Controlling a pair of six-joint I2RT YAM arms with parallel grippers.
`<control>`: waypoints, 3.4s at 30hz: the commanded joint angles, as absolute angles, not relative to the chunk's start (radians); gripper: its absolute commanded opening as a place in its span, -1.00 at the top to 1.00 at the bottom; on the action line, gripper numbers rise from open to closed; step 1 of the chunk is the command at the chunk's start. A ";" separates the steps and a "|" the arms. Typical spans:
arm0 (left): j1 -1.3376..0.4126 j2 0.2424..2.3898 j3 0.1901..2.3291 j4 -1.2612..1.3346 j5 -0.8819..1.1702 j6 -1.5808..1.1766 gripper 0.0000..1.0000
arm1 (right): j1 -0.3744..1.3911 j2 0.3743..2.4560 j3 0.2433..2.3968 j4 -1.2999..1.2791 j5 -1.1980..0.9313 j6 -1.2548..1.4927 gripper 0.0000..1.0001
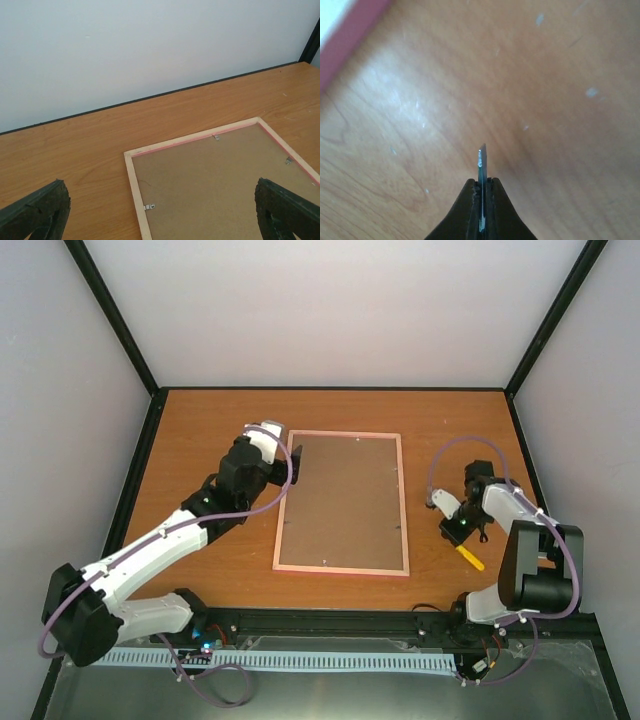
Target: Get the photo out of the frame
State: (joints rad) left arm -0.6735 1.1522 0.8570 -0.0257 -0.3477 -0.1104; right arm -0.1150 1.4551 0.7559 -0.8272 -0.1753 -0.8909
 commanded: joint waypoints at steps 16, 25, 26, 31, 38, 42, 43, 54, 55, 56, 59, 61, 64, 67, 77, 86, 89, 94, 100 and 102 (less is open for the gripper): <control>-0.702 1.135 0.879 0.058 0.168 -0.213 -0.76 | 0.007 1.328 1.121 -0.888 -1.018 -0.415 0.94; -0.809 1.229 0.837 0.260 0.398 -0.414 -0.11 | 0.211 1.278 1.024 -0.691 -1.215 -0.275 0.95; -0.813 1.234 0.818 0.298 0.418 -0.450 -0.09 | 0.220 1.266 1.013 -0.670 -1.236 -0.271 0.94; -0.881 1.263 0.744 0.444 0.411 -0.538 -0.10 | 0.237 1.175 0.933 -0.493 -1.266 -0.174 0.95; -0.938 1.302 0.750 0.471 0.388 -0.540 -0.08 | 0.236 1.147 0.868 -0.340 -1.292 -0.075 0.94; -0.940 1.342 0.771 0.487 0.393 -0.557 -0.02 | 0.237 1.147 0.859 -0.324 -1.302 -0.071 0.95; -0.940 1.354 0.782 0.483 0.391 -0.562 0.00 | 0.236 1.143 0.860 -0.328 -1.311 -0.074 0.94; -0.953 1.424 0.825 0.544 0.394 -0.553 0.40 | 0.236 1.113 0.830 -0.304 -1.312 -0.065 0.94; -0.953 1.429 0.825 0.549 0.398 -0.554 0.47 | 0.236 1.115 0.831 -0.304 -1.309 -0.065 0.95; -0.954 1.434 0.830 0.553 0.402 -0.555 0.56 | 0.236 1.119 0.835 -0.306 -1.308 -0.064 0.94; -0.954 1.444 0.836 0.556 0.414 -0.557 0.83 | 0.236 1.117 0.841 -0.320 -1.307 -0.074 0.94; -0.954 1.440 0.827 0.568 0.410 -0.562 0.96 | 0.236 1.112 0.837 -0.321 -1.293 -0.082 0.93; -0.954 1.419 0.811 0.558 0.362 -0.581 0.99 | 0.236 1.116 0.866 -0.365 -1.263 -0.105 0.33; -0.954 1.374 0.788 0.504 0.245 -0.628 0.98 | 0.231 1.132 0.945 -0.491 -1.240 -0.174 -0.02; -0.955 1.193 0.789 0.292 -0.156 -0.986 0.99 | 0.270 1.060 0.872 -0.598 -1.028 -0.365 -0.42; -0.954 1.235 0.831 0.322 -0.076 -1.065 0.99 | 0.403 1.080 0.898 -0.563 -0.859 -0.360 -0.25; -0.954 1.241 0.827 0.333 -0.065 -1.083 0.98 | 0.405 1.083 0.896 -0.539 -0.841 -0.328 0.07; -0.954 1.244 0.822 0.339 -0.052 -1.030 0.54 | 0.405 1.063 0.891 -0.524 -0.776 -0.306 0.86; -0.954 1.151 0.903 -0.018 -0.241 -0.735 -0.36 | 0.402 1.056 0.951 -0.678 -0.677 -0.420 0.94; -0.954 1.122 0.926 -0.134 -0.262 -0.574 -0.36 | 0.402 1.057 0.980 -0.769 -0.661 -0.512 0.94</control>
State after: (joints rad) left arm -0.9539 1.2011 0.8413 0.1196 -0.1543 -0.8677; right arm 0.3996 1.0760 0.9077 -0.6140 -0.7258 -0.3611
